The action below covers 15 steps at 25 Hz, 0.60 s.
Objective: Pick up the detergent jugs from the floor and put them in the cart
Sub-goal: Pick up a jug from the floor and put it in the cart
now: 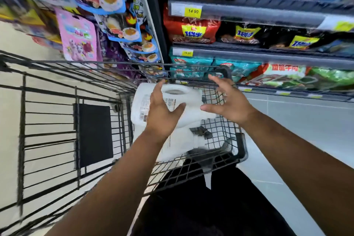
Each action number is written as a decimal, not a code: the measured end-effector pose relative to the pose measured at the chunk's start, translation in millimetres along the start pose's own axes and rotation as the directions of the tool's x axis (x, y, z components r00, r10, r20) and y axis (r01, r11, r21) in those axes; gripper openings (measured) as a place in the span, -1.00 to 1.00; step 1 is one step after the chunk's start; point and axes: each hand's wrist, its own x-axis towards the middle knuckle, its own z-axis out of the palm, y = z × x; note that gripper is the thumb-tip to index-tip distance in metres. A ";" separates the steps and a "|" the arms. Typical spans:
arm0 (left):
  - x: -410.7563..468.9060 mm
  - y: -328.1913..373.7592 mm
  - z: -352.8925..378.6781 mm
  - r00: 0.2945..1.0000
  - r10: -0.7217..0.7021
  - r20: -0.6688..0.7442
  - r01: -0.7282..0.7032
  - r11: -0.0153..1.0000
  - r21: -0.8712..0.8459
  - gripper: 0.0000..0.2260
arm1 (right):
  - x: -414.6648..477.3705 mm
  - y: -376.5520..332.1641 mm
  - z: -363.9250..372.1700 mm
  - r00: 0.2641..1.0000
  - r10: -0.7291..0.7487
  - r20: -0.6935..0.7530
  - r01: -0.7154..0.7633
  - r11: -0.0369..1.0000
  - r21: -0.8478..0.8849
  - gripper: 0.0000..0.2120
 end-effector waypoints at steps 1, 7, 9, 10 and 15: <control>-2.6 11.1 -0.9 0.999 0.035 0.028 -0.036 0.999 0.015 -0.27 | -10.8 -5.7 -9.8 0.999 -0.002 -0.039 0.003 1.000 0.016 -0.09; -28.7 87.7 28.1 0.940 0.258 0.221 -0.273 0.961 0.038 -0.26 | -87.3 -20.0 -76.7 0.938 -0.026 -0.347 0.060 0.994 0.088 -0.22; -43.1 118.8 53.3 0.899 0.336 0.282 -0.361 0.932 0.040 -0.30 | -119.4 -10.3 -105.6 0.876 0.002 -0.482 0.055 0.993 0.104 -0.29; -51.3 133.5 67.0 0.875 0.367 0.316 -0.398 0.916 0.039 -0.32 | -136.4 -2.8 -119.8 0.842 0.013 -0.539 0.062 0.991 0.120 -0.30; -108.3 205.0 143.1 0.755 0.468 0.459 -0.502 0.863 -0.054 -0.30 | -234.8 40.5 -182.7 0.709 0.082 -0.700 0.075 0.979 0.190 -0.36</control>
